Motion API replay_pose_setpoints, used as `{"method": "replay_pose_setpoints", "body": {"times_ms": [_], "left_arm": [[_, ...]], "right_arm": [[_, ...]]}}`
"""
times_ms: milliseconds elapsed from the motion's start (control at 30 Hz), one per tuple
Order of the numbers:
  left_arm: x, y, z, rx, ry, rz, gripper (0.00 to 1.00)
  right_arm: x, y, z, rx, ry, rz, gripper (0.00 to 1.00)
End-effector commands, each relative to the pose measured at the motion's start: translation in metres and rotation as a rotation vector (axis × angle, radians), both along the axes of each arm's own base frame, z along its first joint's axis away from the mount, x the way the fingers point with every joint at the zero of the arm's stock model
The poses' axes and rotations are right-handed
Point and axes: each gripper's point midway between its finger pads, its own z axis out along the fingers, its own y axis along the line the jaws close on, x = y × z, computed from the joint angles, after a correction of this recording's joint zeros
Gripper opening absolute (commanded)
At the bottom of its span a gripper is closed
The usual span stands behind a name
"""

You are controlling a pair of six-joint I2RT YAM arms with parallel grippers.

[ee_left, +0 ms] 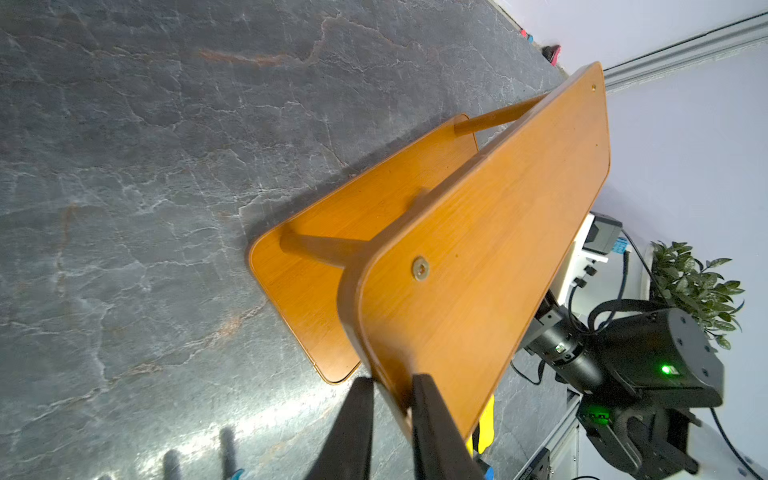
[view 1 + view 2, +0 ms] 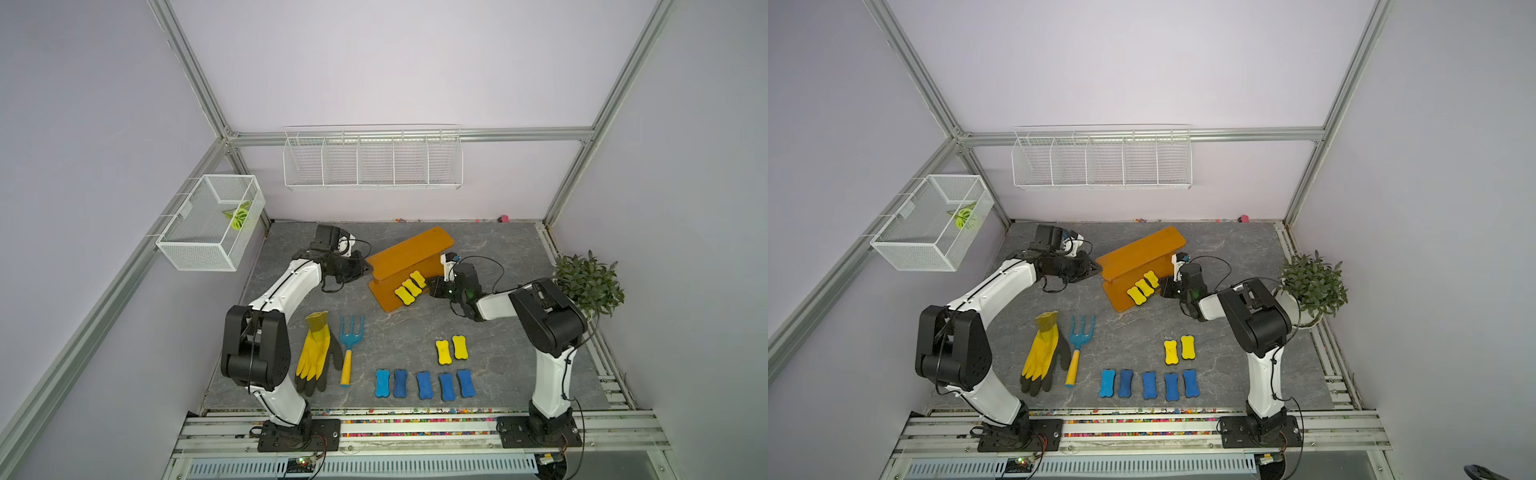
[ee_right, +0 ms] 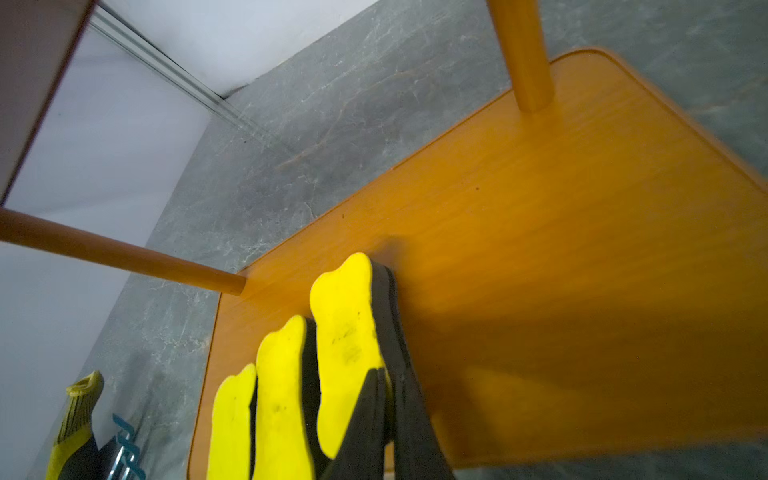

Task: Remove the whiteboard erasers from the shelf
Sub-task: Pick up the whiteboard eraser from the shelf, then place the whiteboard eraser at the center of the board.

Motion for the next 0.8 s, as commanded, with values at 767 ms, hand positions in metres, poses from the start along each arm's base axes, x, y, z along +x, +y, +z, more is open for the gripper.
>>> {"method": "replay_pose_setpoints", "body": {"times_ms": [767], "left_arm": [[-0.007,-0.001,0.032,-0.056,-0.06,0.005,0.23]], "right_arm": [[-0.209,-0.006,0.039,-0.274,0.151,-0.013,0.0]]}}
